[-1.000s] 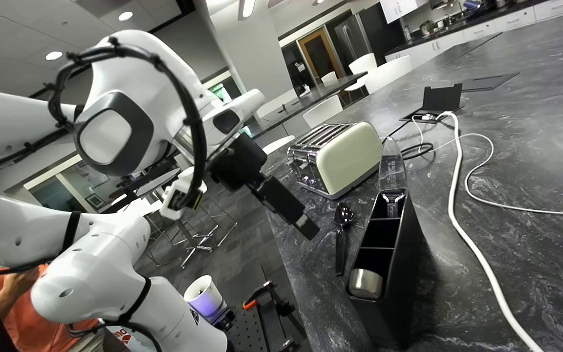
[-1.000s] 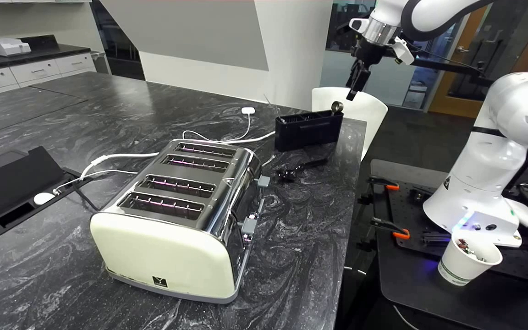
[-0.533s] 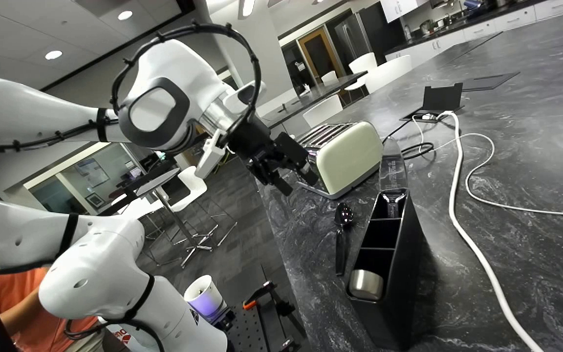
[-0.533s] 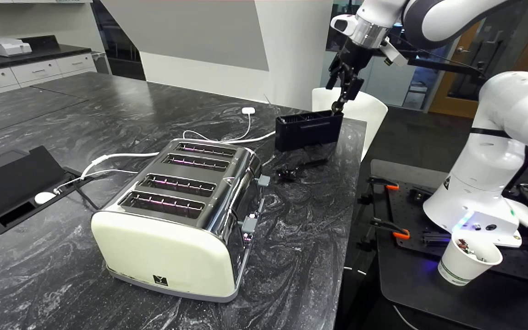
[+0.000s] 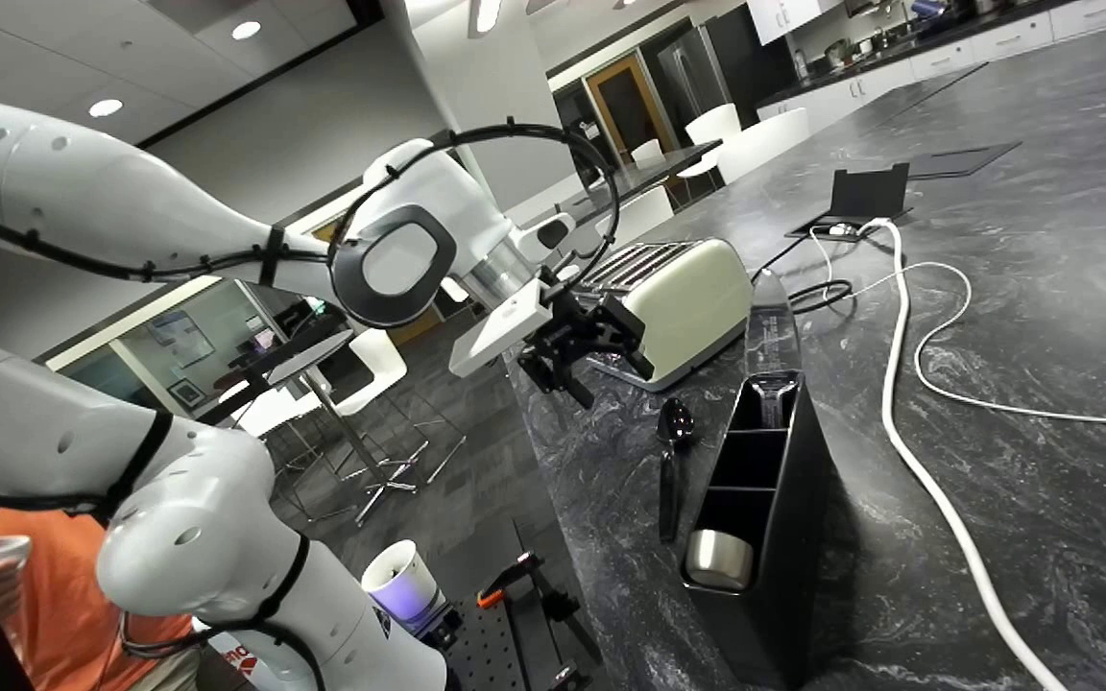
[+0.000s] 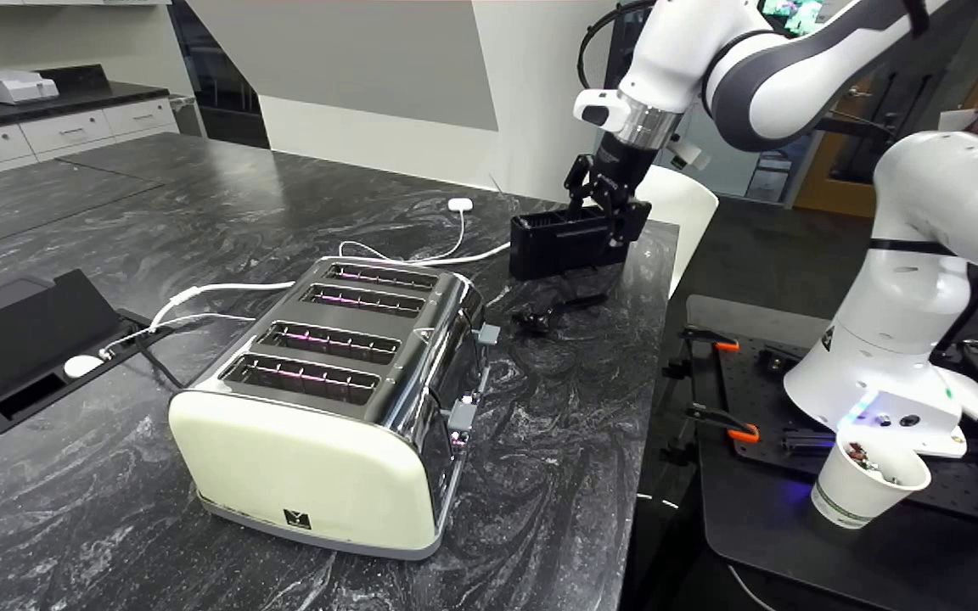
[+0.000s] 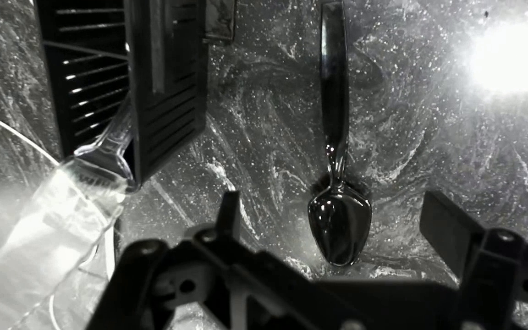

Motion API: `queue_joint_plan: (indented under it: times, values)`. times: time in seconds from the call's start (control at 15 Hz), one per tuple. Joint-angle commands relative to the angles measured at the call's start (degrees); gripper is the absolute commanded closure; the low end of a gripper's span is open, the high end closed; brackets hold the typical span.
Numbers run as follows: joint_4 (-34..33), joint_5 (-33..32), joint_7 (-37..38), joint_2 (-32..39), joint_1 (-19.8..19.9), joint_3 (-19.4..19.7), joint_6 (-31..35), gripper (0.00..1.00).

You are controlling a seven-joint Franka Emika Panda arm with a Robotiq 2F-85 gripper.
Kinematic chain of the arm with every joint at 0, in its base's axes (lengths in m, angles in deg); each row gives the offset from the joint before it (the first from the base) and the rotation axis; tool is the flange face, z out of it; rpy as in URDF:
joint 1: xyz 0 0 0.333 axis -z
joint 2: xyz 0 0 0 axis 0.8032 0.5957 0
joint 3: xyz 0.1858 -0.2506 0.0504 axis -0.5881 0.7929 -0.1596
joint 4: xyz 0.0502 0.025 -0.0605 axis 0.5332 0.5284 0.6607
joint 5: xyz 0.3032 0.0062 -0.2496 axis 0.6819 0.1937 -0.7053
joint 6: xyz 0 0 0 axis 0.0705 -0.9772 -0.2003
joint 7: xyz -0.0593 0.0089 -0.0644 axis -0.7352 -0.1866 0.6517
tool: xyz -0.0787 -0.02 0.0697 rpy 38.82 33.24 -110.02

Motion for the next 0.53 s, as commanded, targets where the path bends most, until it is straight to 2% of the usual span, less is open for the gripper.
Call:
queue_joint_plan:
  times: [0.0, 0.13, 0.47]
  values:
    - [-0.1, 1.3, -1.0, 0.3, 1.4, -1.6, 0.0, 0.00]
    - [-0.1, 2.5, -2.9, 1.8, 0.2, -0.9, 1.1, 0.00]
    - [-0.1, -0.6, -3.9, 8.9, 1.3, -3.7, 9.4, 0.00]
